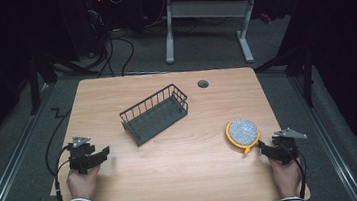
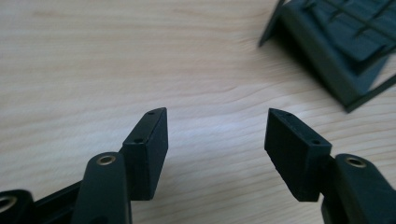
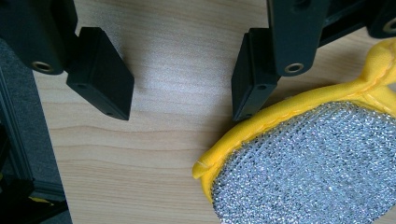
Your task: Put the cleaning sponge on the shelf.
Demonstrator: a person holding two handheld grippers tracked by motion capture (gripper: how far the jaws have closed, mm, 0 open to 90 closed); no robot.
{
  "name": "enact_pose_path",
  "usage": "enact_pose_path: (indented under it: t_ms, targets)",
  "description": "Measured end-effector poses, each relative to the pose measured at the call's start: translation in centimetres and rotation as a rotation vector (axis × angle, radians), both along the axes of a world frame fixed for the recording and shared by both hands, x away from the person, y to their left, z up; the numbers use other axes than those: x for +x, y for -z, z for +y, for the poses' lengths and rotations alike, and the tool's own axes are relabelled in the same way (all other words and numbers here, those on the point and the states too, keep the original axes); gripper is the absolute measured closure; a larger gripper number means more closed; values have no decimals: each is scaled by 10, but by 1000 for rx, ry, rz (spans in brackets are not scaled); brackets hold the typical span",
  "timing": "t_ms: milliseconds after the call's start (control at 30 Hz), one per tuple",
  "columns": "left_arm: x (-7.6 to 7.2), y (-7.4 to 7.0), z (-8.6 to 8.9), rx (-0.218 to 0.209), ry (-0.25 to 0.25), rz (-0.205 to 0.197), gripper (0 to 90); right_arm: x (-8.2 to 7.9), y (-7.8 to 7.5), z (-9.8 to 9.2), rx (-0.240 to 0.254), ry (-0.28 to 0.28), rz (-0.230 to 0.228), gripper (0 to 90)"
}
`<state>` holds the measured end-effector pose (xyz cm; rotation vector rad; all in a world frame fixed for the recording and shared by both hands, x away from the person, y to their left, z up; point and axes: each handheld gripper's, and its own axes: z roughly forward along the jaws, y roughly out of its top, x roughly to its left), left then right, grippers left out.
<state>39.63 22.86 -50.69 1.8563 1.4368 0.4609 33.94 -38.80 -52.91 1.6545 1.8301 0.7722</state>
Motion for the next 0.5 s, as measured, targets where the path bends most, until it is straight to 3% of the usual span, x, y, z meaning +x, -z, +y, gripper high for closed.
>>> enact_pose_path:
  t_ms: [100, 500]
  targets:
    - [3, -16, -7, -13, 38, -14, 405, 0, 0, 0, -1, 0, -2, 395]
    - [20, -49, -28, -48, 111, -12, 386, 0, 0, 0, 0, -2, 0, 392]
